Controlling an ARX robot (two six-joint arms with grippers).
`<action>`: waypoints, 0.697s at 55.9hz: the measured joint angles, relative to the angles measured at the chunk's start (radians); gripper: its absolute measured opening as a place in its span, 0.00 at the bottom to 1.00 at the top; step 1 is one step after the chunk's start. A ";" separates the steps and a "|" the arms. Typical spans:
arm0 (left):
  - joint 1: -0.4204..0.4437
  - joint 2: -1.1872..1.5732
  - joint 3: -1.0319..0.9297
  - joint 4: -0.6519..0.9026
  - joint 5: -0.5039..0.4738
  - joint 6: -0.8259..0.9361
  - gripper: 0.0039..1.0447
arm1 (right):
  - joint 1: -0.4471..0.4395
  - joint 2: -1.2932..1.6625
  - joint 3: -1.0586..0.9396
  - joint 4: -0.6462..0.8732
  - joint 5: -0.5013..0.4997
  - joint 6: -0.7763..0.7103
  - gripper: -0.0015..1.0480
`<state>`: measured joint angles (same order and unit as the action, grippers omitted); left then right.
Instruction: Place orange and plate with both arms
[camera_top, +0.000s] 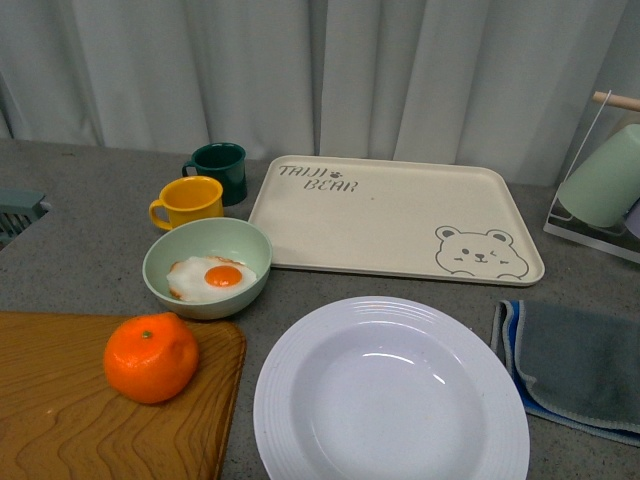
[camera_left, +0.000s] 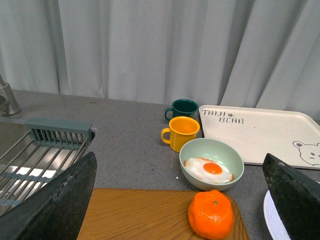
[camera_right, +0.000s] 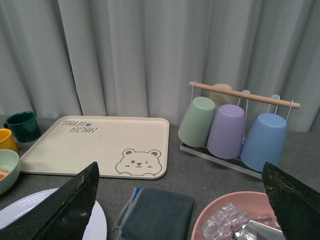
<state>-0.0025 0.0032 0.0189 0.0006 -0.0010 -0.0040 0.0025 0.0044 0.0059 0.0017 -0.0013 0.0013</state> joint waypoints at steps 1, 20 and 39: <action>0.000 0.000 0.000 0.000 0.000 0.000 0.94 | 0.000 0.000 0.000 0.000 0.000 0.000 0.91; 0.000 0.000 0.000 0.000 0.000 0.000 0.94 | 0.000 0.000 0.000 0.000 0.000 0.000 0.91; 0.000 0.000 0.000 0.000 0.000 0.000 0.94 | 0.000 0.000 0.000 0.000 0.000 0.000 0.91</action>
<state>-0.0025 0.0032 0.0189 0.0006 -0.0010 -0.0040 0.0025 0.0044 0.0059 0.0017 -0.0013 0.0013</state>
